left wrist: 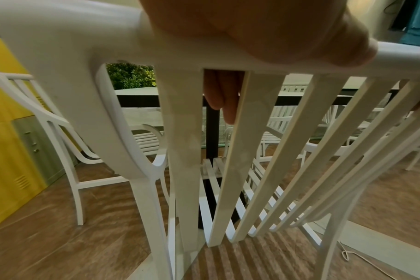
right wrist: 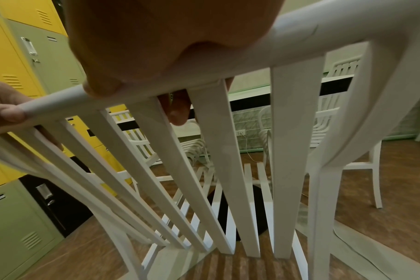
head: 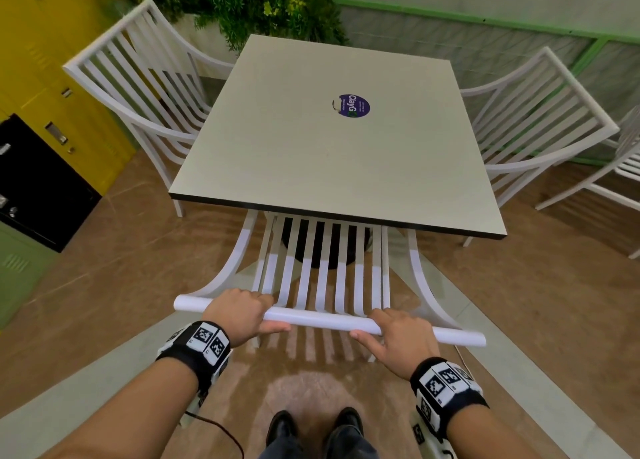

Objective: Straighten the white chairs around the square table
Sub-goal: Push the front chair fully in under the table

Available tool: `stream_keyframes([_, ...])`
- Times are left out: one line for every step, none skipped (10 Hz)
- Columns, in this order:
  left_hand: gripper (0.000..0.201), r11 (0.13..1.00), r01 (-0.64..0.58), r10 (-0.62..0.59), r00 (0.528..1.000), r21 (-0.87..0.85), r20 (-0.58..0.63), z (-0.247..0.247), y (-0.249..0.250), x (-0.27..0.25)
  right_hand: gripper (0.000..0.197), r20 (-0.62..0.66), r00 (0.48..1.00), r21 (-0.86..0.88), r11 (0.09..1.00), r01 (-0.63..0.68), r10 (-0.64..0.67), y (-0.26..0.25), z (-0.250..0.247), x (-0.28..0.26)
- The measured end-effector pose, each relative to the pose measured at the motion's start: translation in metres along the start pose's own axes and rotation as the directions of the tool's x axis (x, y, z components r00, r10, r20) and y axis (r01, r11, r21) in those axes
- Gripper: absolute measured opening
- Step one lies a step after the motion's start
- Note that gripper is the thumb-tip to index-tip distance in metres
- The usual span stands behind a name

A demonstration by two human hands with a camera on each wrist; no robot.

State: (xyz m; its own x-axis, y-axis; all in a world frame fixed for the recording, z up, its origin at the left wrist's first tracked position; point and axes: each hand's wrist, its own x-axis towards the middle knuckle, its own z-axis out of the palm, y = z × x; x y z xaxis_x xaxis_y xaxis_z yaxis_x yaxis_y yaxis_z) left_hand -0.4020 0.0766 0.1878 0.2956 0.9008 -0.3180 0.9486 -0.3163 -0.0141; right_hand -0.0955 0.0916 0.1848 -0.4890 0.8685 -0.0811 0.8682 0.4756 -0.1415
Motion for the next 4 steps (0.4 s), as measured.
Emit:
stream_keyframes([0.078, 0.999, 0.027, -0.029, 0.999, -0.031, -0.036, 0.002, 0.003, -0.003, 0.062, 0.017, 1.000, 0.022, 0.999, -0.026, 0.025, -0.001, -0.006, -0.003])
stream_keyframes([0.078, 0.993, 0.025, -0.034, 0.997, -0.118, -0.072, 0.002, 0.007, -0.008, 0.062, 0.012, 1.000, 0.045, 0.999, -0.013, 0.013, -0.006, -0.007, -0.007])
stream_keyframes([0.067, 0.973, 0.081, -0.121, 0.976, -0.214, -0.181, -0.001, 0.010, -0.016, 0.038, -0.058, 0.998, 0.048, 0.998, -0.027, 0.030, 0.002, -0.002, -0.016])
stream_keyframes([0.052, 0.951, 0.136, -0.223, 0.925, -0.278, -0.309, 0.019, 0.018, -0.035, 0.040, -0.091, 0.993, 0.157, 0.985, -0.067, 0.082, -0.001, -0.008, -0.027])
